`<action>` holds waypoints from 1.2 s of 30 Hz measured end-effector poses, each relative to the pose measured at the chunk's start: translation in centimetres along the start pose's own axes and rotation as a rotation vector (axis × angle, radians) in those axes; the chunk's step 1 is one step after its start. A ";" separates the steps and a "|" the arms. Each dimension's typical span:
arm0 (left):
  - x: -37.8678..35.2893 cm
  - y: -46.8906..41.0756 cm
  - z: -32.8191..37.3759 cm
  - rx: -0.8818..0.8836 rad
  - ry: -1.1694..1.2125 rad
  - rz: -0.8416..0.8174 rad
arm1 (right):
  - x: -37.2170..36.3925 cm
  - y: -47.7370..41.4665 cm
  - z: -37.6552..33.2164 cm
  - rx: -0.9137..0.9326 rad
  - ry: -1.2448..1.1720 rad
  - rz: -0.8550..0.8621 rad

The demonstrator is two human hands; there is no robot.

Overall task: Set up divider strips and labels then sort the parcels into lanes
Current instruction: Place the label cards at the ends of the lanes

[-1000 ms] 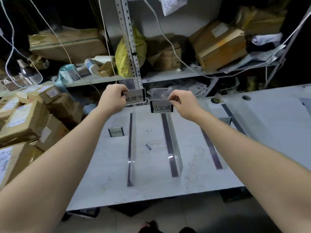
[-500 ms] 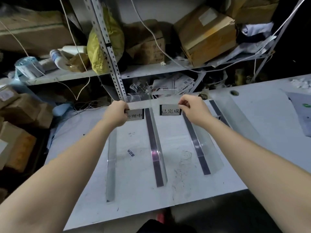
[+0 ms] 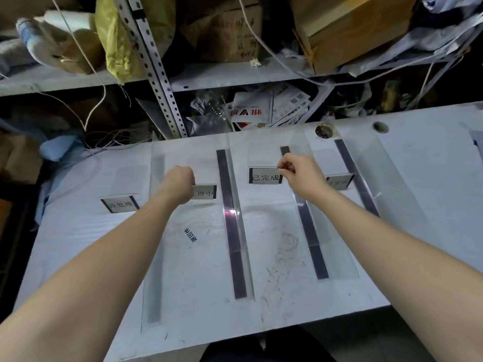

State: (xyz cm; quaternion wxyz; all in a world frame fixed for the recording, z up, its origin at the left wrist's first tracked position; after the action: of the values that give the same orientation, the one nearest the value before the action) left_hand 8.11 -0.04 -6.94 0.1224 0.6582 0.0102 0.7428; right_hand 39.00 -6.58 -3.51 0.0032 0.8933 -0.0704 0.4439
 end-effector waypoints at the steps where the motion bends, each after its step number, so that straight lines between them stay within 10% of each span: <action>1: -0.2 -0.3 -0.1 0.008 -0.003 -0.006 | -0.6 -0.4 0.2 0.002 -0.003 -0.015; 36: 1.4 0.1 -1.7 0.008 -0.085 0.072 | -4.5 -0.9 -2.7 0.031 0.455 -0.133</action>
State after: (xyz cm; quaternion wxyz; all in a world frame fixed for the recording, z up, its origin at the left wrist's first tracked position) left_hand 6.32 0.38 -5.83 0.0933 0.6894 -0.0156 0.7181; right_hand 34.28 -4.91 -5.37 0.0348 0.7727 -0.0021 0.6338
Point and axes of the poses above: each hand's wrist, its own y-axis away from the middle knuckle, its own x-axis out of the back of the hand, z = x × y, the point moved 4 cm from there along -y, towards the middle knuckle, and after that the axes turned 6 degrees about z, right-handed, at the moved point
